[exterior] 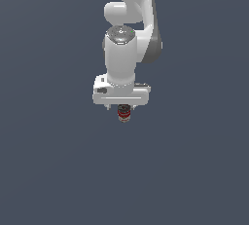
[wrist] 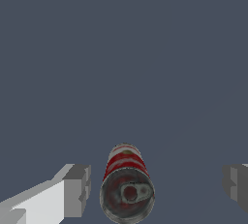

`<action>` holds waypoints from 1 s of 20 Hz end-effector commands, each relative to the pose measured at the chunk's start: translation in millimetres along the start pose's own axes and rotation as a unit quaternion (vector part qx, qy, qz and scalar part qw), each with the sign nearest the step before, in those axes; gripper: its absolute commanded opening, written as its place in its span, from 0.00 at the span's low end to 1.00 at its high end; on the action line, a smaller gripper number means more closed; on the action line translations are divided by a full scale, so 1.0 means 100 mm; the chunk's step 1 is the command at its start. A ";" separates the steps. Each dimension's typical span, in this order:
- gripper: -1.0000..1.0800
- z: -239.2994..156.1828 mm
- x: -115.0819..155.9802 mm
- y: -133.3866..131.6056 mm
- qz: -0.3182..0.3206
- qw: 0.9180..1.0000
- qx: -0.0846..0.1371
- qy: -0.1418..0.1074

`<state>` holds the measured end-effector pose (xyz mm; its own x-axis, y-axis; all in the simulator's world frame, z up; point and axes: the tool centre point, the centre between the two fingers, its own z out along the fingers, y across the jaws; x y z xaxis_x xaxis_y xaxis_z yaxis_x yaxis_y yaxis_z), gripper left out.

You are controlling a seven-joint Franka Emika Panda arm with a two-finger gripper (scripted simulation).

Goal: Pick up the object and move it to a goal position.

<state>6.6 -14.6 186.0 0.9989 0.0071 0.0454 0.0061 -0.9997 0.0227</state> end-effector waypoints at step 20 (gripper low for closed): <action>0.96 0.09 -0.13 0.00 -0.022 1.000 0.002 -0.011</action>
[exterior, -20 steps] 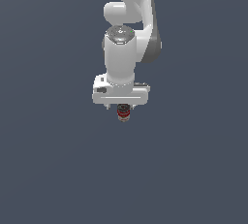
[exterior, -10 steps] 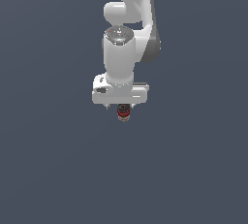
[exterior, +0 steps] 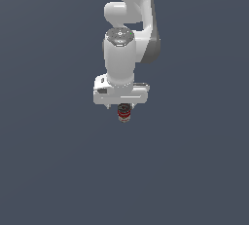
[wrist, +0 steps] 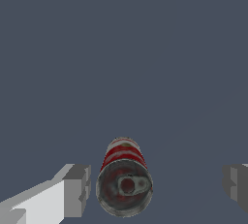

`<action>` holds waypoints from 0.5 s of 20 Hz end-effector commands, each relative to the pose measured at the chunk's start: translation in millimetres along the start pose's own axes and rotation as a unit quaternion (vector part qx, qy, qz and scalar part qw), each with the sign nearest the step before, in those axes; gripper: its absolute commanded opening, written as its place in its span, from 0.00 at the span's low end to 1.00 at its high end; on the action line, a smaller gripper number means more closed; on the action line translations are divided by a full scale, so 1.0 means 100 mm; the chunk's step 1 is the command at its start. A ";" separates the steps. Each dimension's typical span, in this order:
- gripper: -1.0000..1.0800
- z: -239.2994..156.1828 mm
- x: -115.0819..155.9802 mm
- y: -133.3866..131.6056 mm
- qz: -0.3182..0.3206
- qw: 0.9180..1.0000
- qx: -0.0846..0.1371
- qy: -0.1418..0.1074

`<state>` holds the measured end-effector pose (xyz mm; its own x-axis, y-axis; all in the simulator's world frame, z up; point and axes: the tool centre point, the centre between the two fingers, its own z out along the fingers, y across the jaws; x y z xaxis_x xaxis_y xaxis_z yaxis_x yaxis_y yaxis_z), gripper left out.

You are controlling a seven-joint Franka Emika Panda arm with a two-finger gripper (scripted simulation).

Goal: Pick up the object and move it to a goal position.

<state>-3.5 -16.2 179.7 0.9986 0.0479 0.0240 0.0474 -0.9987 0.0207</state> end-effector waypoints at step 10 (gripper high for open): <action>0.96 0.38 -0.39 -0.14 -0.017 1.000 0.008 -0.009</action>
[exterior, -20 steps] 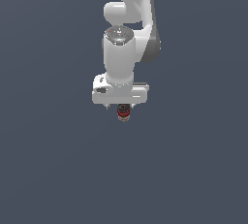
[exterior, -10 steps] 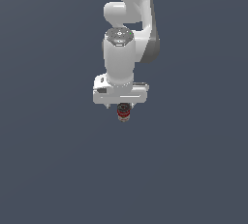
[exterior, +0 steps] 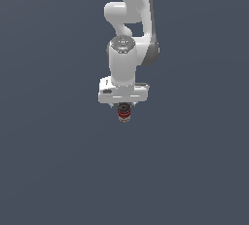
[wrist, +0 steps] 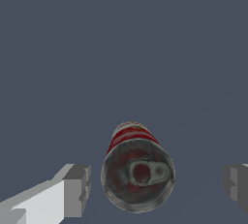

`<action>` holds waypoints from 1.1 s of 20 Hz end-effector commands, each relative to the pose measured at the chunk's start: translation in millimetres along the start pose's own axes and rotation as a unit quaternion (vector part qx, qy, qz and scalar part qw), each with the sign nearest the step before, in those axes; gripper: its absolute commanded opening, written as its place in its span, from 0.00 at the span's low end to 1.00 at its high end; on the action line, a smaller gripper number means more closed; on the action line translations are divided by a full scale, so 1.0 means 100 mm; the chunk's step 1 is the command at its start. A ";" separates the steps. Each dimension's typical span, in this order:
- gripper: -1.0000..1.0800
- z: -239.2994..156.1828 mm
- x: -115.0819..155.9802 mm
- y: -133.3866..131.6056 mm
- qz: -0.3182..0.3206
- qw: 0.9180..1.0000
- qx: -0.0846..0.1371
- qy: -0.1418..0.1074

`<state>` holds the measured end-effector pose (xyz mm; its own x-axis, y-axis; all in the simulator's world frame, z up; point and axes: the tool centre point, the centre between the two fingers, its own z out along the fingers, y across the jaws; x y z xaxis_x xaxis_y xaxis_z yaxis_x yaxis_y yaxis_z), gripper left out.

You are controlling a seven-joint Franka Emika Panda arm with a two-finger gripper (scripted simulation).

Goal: Pick up the object and move it to a goal position.

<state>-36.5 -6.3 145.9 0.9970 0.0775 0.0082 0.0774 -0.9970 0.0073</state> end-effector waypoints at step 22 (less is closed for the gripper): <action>0.96 0.58 -0.22 -0.07 -0.008 1.000 0.004 -0.004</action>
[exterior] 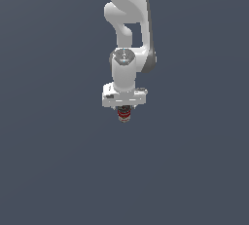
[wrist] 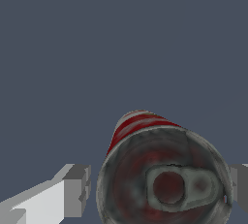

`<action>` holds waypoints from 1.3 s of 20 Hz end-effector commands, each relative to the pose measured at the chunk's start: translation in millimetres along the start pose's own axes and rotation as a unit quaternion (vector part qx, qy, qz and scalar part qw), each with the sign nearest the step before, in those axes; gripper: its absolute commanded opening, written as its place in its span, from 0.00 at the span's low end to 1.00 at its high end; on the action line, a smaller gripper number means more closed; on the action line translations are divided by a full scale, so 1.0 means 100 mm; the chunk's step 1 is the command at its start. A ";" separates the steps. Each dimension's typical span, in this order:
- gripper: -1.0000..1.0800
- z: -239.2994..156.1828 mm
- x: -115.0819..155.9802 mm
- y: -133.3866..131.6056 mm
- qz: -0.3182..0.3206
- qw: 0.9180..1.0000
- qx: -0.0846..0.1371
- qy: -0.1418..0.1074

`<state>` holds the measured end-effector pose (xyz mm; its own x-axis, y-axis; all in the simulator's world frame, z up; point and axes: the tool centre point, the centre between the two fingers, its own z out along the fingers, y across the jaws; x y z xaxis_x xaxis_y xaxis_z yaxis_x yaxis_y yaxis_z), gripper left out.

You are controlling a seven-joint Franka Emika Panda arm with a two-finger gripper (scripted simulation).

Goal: Pick up the object and move it to a goal position.

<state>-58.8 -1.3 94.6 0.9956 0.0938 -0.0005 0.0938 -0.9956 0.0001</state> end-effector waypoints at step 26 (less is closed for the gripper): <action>0.00 0.03 -0.09 -0.17 0.000 1.000 0.000 0.000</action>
<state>-67.8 9.8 86.4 0.9956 0.0937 -0.0046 0.0937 -0.9956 -0.0002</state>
